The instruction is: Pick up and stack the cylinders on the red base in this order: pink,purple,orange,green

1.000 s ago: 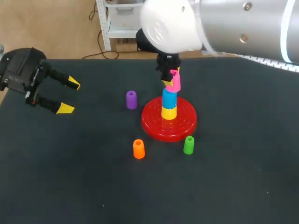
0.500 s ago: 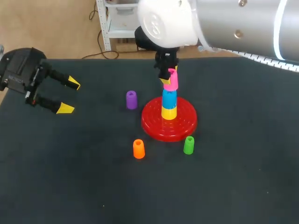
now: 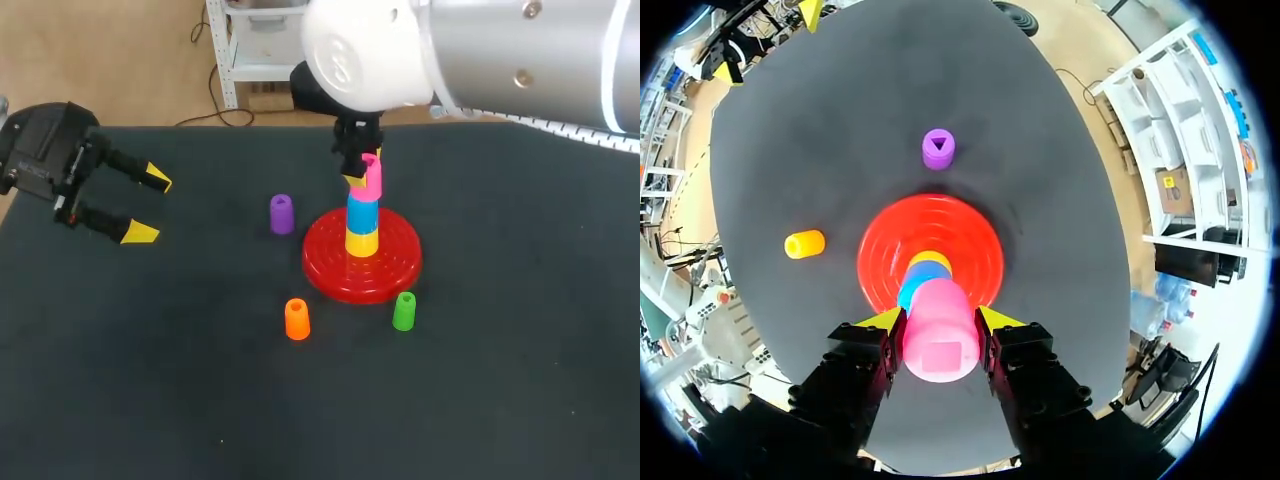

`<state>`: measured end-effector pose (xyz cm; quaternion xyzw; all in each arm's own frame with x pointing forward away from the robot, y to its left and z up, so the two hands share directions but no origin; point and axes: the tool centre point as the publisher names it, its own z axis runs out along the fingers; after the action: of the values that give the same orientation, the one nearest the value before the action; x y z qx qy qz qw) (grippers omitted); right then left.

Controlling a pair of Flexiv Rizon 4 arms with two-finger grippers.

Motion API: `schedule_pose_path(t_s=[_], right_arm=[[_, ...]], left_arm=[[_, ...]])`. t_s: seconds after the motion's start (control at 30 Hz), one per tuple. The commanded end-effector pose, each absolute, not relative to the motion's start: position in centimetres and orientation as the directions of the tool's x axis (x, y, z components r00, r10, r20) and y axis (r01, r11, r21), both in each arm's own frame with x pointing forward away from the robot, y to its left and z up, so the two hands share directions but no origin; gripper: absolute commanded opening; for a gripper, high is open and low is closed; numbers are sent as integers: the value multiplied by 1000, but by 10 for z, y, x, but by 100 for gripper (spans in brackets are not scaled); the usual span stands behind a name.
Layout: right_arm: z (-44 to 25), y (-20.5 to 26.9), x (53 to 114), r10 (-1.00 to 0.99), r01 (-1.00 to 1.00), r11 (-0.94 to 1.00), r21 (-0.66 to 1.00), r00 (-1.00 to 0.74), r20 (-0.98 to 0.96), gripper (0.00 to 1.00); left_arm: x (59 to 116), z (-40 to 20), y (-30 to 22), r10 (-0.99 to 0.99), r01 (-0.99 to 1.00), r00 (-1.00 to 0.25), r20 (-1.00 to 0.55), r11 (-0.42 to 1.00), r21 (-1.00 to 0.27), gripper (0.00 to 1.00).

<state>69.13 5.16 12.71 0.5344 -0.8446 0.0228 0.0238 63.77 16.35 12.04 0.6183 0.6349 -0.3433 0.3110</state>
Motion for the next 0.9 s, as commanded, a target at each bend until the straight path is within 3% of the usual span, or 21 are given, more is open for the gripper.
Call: schedule_pose_path(t_s=[0.03, 0.9], right_arm=[[126, 51, 689, -903, -904, 427, -14, -427, 56, 0], [122, 51, 686, -908, -910, 415, -4, -415, 66, 0]], left_arm=[[638, 120, 164, 570, 999, -40, -821, -1, -49, 100], [638, 120, 164, 570, 999, -40, -821, -1, -49, 100]])
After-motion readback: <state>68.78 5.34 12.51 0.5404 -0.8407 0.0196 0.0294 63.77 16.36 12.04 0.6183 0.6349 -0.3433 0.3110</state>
